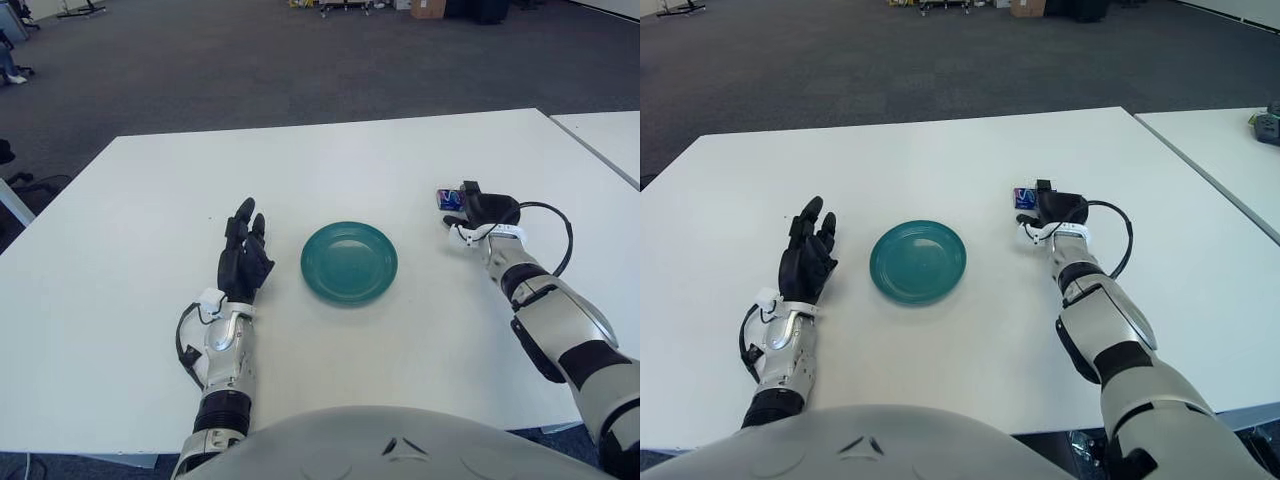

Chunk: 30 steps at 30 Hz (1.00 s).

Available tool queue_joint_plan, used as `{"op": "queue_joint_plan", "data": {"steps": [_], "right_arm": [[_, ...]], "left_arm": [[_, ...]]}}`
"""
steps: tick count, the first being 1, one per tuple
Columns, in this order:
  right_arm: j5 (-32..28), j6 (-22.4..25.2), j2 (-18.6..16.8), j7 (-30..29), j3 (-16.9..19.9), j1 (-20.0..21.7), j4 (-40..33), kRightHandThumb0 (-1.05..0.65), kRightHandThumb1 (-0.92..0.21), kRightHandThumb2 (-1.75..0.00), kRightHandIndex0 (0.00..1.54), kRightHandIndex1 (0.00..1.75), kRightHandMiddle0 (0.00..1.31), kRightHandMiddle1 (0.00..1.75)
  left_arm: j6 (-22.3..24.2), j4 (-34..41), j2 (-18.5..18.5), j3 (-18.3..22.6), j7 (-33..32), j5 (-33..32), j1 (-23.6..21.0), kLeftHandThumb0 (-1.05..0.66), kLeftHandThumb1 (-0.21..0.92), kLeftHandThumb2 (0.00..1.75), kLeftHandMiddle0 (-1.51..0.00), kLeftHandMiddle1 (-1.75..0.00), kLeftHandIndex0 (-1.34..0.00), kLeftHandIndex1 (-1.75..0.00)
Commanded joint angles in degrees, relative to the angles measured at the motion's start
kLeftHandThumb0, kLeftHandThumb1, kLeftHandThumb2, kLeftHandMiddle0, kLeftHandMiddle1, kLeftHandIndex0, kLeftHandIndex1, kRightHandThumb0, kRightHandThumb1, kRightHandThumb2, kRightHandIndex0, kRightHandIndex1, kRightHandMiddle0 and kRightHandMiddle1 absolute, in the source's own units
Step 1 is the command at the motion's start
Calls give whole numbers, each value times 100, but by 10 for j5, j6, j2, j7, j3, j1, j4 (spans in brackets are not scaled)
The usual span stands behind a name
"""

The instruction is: Put the gum into the plate.

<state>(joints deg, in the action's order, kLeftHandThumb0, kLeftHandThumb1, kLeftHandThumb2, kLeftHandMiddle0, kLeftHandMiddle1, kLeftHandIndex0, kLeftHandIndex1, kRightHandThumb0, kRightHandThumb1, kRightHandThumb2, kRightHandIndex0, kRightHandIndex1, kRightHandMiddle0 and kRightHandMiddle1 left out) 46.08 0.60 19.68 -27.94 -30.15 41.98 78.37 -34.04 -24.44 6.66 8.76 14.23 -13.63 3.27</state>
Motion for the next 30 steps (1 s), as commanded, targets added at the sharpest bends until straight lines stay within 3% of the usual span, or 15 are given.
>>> {"op": "queue_joint_plan", "data": {"steps": [1,6,9,30], "right_arm": [[-9,8,-25,71,0,-41,24,-96,-92,-91,9,6,0,40],[5,15,-28,95,-12,-32,25,-103,-92,-94,1,1,0,11],[8,17,-28,103,-16,-27,25,-104,-92,-95,0,0,0,3],[23,22,-13,112,-41,10,25,-105,-92,-94,0,0,0,0]], "left_arm": [[2,-34,2,5,6,-13,15,-84,92,88,-25,0,0,-56],[4,-41,3,10,14,-25,10,-83,92,85,-25,-1,0,-56],[2,-45,3,11,16,-28,7,-82,92,84,-26,-1,0,-56],[-15,-50,8,14,9,-15,6,-81,92,88,-26,0,0,-51]]}}
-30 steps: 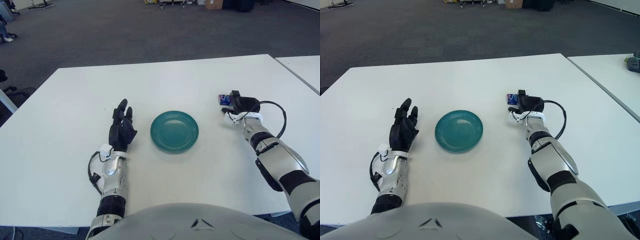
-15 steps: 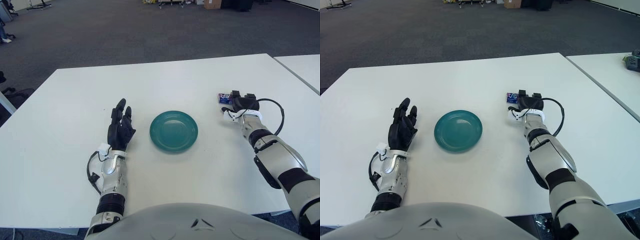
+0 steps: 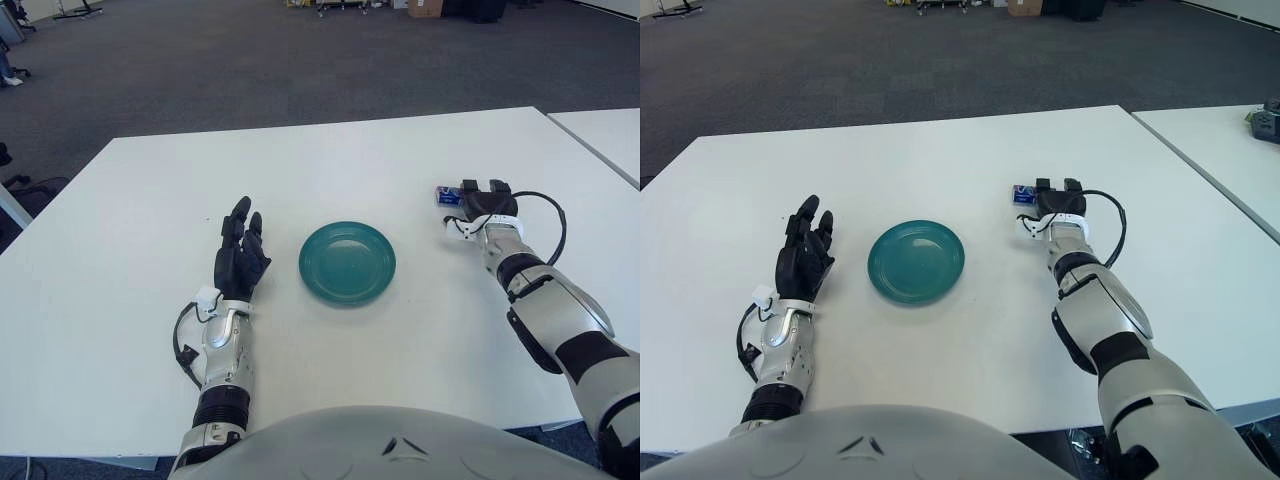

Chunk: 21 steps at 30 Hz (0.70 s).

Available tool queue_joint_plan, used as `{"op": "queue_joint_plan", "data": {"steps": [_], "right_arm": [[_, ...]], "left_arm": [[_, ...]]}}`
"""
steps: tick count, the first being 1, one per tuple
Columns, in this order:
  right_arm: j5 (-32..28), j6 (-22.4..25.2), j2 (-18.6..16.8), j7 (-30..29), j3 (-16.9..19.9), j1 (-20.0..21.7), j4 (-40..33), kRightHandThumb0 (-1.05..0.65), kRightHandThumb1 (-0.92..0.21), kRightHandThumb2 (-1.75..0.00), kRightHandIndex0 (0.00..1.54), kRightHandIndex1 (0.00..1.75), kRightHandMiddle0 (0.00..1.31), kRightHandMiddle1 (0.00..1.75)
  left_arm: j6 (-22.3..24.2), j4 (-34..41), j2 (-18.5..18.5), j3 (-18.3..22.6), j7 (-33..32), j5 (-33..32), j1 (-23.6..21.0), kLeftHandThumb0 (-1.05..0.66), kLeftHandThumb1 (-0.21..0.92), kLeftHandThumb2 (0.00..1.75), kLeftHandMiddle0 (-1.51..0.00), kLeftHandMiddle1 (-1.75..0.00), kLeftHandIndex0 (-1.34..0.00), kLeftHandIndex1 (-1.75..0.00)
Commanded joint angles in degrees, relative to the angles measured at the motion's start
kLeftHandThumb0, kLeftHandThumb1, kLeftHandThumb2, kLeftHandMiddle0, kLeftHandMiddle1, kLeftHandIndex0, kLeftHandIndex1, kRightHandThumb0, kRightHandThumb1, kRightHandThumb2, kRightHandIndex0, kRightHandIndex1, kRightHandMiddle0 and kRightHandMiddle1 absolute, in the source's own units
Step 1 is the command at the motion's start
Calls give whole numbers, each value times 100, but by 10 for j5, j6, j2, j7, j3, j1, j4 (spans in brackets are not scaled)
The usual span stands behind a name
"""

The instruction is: Put the gum into the plate.

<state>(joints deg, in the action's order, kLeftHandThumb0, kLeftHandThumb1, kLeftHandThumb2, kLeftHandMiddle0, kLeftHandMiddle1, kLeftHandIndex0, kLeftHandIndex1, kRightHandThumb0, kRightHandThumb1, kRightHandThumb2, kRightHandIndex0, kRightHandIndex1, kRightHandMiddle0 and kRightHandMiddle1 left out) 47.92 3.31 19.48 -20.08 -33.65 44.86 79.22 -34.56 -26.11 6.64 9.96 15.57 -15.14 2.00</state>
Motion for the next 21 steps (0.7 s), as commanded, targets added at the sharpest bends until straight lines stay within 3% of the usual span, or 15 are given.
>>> {"op": "queue_joint_plan", "data": {"steps": [1,20,21], "right_arm": [[5,-5,-11,33,-6,-18,16,-105,-92,-94,0,0,0,0],[4,-8,-10,46,-11,-27,17,-105,-92,-97,10,4,10,7],[4,-8,-11,46,-11,-29,17,-105,-92,-96,13,3,7,17]], "left_arm": [[-9,-33,8,2,-4,0,18,-81,92,88,-26,0,0,-51],[-5,-33,12,2,-4,-3,17,-80,92,86,-27,0,0,-54],[-5,-33,12,2,-4,-3,17,-80,92,86,-27,0,0,-53]]}}
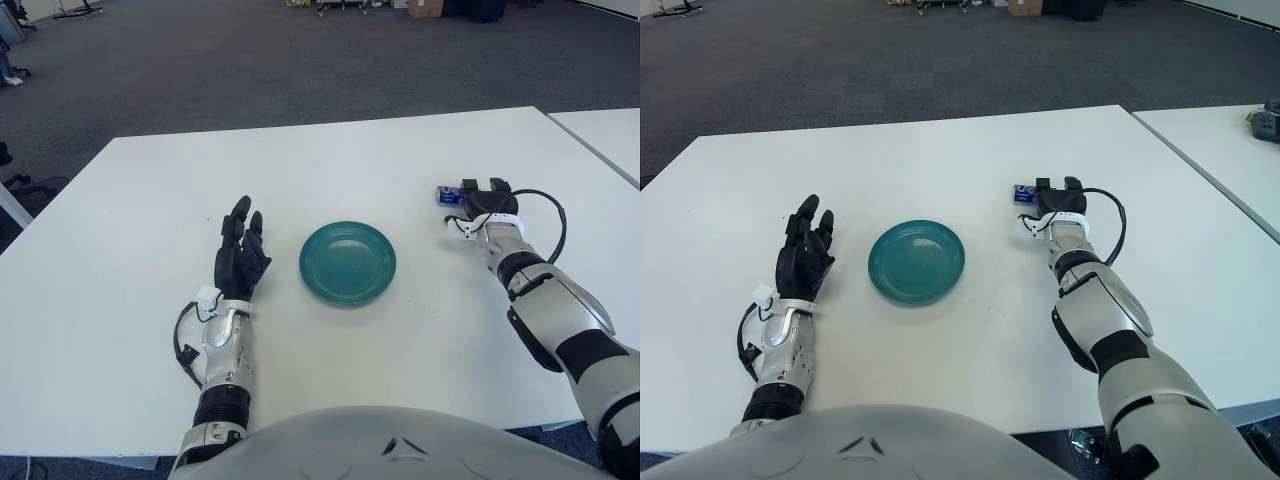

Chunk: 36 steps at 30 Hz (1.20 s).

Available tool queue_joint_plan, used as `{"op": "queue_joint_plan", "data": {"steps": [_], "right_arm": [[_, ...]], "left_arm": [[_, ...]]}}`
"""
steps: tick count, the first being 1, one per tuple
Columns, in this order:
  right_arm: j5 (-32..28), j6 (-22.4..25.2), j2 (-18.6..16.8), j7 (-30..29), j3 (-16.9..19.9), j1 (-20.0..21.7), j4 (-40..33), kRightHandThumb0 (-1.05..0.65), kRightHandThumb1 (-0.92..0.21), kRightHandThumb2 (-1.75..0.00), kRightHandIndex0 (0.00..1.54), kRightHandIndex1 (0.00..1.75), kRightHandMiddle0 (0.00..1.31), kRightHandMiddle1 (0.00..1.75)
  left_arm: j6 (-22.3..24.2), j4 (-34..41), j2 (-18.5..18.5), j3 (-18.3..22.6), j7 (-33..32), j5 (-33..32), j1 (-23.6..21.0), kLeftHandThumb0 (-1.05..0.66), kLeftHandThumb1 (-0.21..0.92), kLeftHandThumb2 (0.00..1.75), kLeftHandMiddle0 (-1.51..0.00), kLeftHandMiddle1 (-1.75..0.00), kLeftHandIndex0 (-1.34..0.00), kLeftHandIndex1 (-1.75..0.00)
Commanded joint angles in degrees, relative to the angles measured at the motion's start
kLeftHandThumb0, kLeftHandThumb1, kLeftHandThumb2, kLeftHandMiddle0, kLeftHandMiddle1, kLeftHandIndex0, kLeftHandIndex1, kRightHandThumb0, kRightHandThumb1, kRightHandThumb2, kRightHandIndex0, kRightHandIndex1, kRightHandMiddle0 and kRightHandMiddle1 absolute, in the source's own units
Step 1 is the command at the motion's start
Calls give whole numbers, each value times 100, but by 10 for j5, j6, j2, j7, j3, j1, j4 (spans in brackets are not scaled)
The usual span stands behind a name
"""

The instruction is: Put the gum into the plate.

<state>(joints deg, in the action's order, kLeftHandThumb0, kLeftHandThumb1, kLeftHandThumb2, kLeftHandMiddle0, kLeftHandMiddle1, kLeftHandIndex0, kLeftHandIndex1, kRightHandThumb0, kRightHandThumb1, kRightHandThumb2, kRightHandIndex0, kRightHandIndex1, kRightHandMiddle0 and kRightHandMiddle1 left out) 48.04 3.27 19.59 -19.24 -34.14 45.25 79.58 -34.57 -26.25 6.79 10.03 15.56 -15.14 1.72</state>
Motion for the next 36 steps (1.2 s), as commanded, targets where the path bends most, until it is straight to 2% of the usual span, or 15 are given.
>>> {"op": "queue_joint_plan", "data": {"steps": [1,4,5,6,7,8,9,11,17,31,36], "right_arm": [[4,-8,-13,37,-7,-35,14,-105,-92,-96,16,3,4,25],[5,-9,-12,38,-9,-36,14,-102,-92,-87,30,7,3,75],[6,-9,-12,36,-9,-40,14,-100,-92,-83,37,10,2,98],[7,-11,-11,32,-10,-42,14,-98,-92,-80,34,57,1,120],[8,-12,-11,30,-11,-43,14,-94,-92,-77,41,99,7,140],[11,-14,-10,23,-14,-46,14,-92,-92,-76,43,115,9,147],[12,-15,-10,19,-16,-47,14,-87,-92,-78,49,136,21,157],[23,-18,-11,0,-26,-56,14,-78,-92,-83,57,159,35,167],[37,-19,-13,-27,-41,-60,14,-66,-92,-94,68,173,48,171],[42,-19,-14,-51,-53,-60,15,-52,-92,-90,74,175,57,174],[24,-26,-15,-53,-36,-59,14,-50,-92,-88,78,175,62,175]], "left_arm": [[-5,-32,10,1,-3,-3,18,-80,92,86,-27,0,0,-53],[-5,-34,9,2,-3,-3,17,-79,92,86,-27,0,0,-53],[-5,-35,9,2,-2,-4,16,-79,92,86,-27,0,0,-53],[-5,-35,9,2,-1,-4,15,-79,92,86,-27,0,0,-53],[-5,-35,9,2,-1,-5,15,-79,92,86,-27,0,0,-53],[-5,-36,9,2,-1,-5,14,-79,92,86,-27,0,0,-53],[-5,-37,8,3,0,-5,13,-80,92,86,-27,0,0,-53],[-5,-38,8,3,0,-6,12,-80,92,86,-27,0,0,-53],[-4,-38,7,5,0,-7,12,-80,92,86,-26,0,0,-52],[-3,-35,7,8,1,-10,11,-81,92,84,-26,0,0,-54],[2,-33,8,9,6,-18,10,-81,92,84,-27,-1,0,-55]]}}
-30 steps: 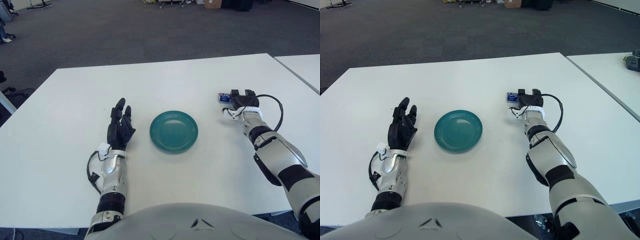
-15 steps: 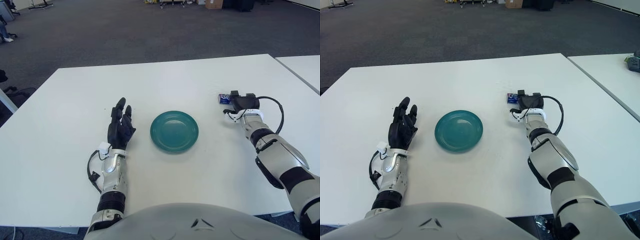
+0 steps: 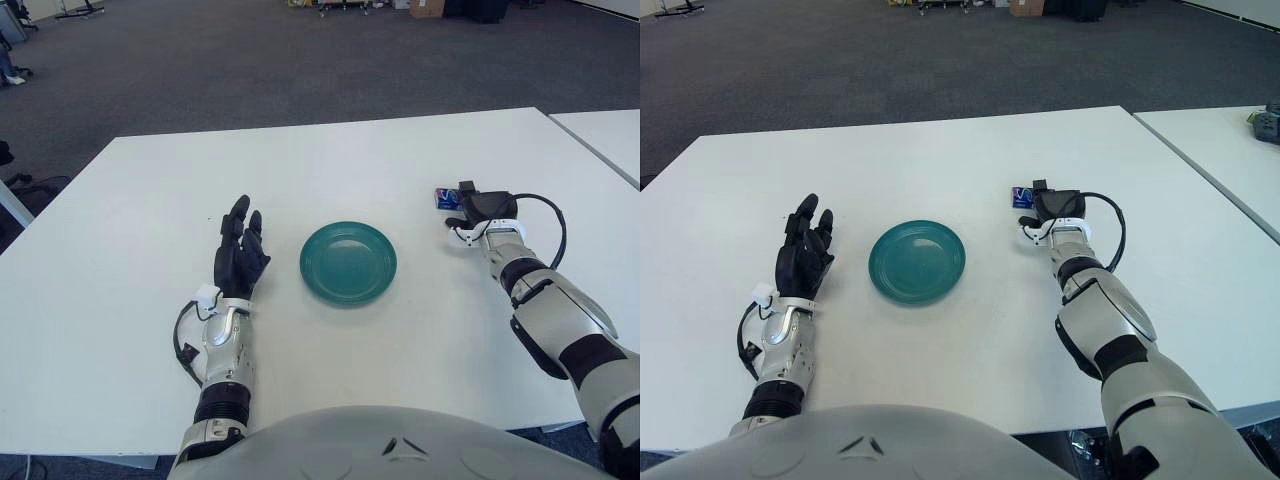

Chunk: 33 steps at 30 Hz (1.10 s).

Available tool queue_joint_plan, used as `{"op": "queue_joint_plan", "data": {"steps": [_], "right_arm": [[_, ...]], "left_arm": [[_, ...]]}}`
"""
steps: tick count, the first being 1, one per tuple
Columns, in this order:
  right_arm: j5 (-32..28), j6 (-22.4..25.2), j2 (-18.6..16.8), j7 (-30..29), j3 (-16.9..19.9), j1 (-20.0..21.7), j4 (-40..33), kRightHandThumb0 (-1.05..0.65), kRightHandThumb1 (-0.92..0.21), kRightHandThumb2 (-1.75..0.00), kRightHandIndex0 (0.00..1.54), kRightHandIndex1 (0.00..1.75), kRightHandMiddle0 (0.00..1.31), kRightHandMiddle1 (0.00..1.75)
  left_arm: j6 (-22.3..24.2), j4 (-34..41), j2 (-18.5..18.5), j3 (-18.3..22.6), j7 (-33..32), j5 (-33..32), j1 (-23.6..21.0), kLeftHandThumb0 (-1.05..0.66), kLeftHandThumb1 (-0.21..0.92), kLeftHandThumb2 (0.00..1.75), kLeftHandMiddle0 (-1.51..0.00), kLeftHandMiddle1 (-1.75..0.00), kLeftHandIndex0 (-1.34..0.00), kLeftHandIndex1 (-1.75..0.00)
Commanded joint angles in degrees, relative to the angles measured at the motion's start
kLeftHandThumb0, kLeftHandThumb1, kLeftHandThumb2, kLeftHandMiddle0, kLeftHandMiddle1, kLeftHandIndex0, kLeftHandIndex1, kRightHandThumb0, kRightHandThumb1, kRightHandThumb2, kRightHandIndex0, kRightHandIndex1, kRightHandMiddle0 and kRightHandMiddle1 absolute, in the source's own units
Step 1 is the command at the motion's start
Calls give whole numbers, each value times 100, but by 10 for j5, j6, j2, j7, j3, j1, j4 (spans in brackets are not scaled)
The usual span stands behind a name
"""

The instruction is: Put the gum into the plate.

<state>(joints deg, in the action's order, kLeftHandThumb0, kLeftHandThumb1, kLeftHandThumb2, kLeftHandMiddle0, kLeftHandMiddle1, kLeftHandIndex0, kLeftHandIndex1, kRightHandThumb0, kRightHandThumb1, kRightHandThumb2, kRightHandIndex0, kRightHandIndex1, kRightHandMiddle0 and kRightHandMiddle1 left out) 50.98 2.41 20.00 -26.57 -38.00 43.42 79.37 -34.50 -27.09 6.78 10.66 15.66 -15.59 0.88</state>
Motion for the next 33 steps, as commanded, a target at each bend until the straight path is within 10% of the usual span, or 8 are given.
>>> {"op": "queue_joint_plan", "data": {"steps": [1,33], "right_arm": [[-8,-18,-19,20,6,-41,16,-49,-92,-86,79,175,65,175],[-26,-32,-21,24,29,-55,13,-45,-92,-69,106,175,76,175]], "left_arm": [[2,-25,8,3,6,-15,18,-81,92,84,-27,-1,0,-55],[8,-21,9,5,8,-23,22,-79,92,82,-32,-2,0,-65]]}}
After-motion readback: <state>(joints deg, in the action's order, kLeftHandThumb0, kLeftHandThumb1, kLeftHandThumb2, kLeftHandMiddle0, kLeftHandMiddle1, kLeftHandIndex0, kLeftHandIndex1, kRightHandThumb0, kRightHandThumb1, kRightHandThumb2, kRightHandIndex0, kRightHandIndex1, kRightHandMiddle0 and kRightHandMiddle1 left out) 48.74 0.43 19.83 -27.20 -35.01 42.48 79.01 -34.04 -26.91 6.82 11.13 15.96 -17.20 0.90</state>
